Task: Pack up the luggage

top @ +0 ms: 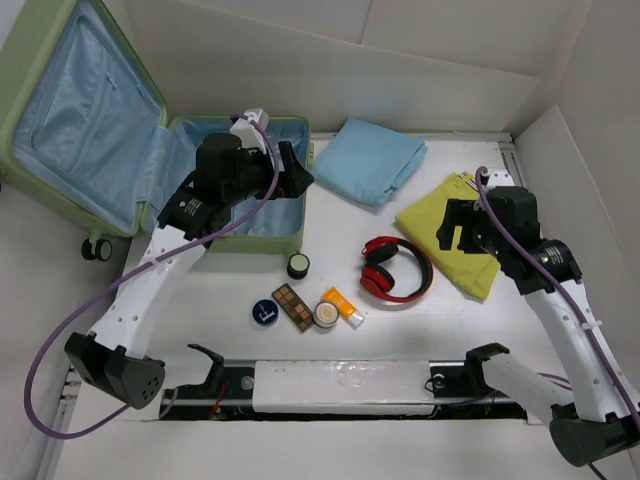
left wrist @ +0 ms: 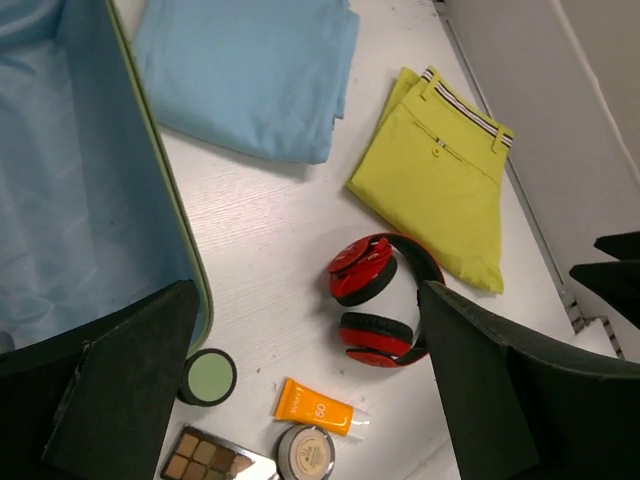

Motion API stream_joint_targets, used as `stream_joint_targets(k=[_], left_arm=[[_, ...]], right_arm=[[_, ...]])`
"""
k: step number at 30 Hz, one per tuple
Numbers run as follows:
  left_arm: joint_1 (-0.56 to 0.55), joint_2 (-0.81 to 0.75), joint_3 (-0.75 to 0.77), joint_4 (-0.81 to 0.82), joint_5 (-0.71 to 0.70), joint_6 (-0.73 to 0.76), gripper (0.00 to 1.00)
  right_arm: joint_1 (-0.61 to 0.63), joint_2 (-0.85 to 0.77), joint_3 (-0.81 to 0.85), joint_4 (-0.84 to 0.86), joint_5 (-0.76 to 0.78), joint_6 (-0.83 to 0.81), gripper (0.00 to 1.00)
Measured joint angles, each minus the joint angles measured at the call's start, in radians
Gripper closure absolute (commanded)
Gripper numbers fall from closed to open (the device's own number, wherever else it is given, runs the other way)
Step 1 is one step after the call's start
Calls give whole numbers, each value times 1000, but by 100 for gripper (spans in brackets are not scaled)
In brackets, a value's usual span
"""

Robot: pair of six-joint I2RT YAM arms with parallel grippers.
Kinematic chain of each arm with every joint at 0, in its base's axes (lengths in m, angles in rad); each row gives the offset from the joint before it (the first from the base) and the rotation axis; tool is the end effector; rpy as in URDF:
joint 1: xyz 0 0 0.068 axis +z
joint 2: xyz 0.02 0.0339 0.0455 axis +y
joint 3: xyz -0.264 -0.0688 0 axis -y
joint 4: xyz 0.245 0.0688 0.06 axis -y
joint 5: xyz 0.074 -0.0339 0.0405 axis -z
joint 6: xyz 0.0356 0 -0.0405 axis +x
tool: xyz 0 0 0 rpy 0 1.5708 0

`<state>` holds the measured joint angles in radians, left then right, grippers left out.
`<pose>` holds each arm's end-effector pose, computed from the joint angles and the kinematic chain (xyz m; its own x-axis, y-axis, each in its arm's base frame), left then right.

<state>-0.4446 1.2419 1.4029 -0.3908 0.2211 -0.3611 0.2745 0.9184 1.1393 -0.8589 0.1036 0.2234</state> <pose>0.2429 -0.1244 0.4371 -0.4087 -0.1871 -0.8933 0.5003 0.7727 -0.3907 0.1680 0.0435 0.3703 -0.6011 0.0597 -0.7970 -0.0579 0.9913 0.1179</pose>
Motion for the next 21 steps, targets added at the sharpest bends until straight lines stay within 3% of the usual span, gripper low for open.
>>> stream_joint_targets(k=[4,7,8,11,13,16,17,18,20,21], left_arm=[[0,-2,-45,51,83,4,27],[-39,-7,-125,79,116,3,30],[-72,-3,-142,77,108,3,30],[-243,32,-141,56,14,8,31],[-352,60,-126,42,-45,13,31],[-437,73,-128,31,-98,8,38],[-452,72,-134,32,-119,4,40],[-469,71,-148,37,-147,-3,42],[-519,69,-185,36,-208,-28,43],[-552,72,-207,32,-215,-36,43]], right_arm=[[-1,-3,-4,-6,1,-1,21],[-6,-2,5,-28,1,-8,41],[-7,1,13,-39,4,-9,57],[-8,11,47,-61,18,-10,85],[-17,23,79,-80,29,-10,95],[-32,42,112,-92,46,-10,97],[-33,48,115,-98,49,-10,93],[-33,52,114,-103,50,-10,87],[-33,53,97,-105,51,-9,58],[-33,50,84,-105,49,-6,58]])
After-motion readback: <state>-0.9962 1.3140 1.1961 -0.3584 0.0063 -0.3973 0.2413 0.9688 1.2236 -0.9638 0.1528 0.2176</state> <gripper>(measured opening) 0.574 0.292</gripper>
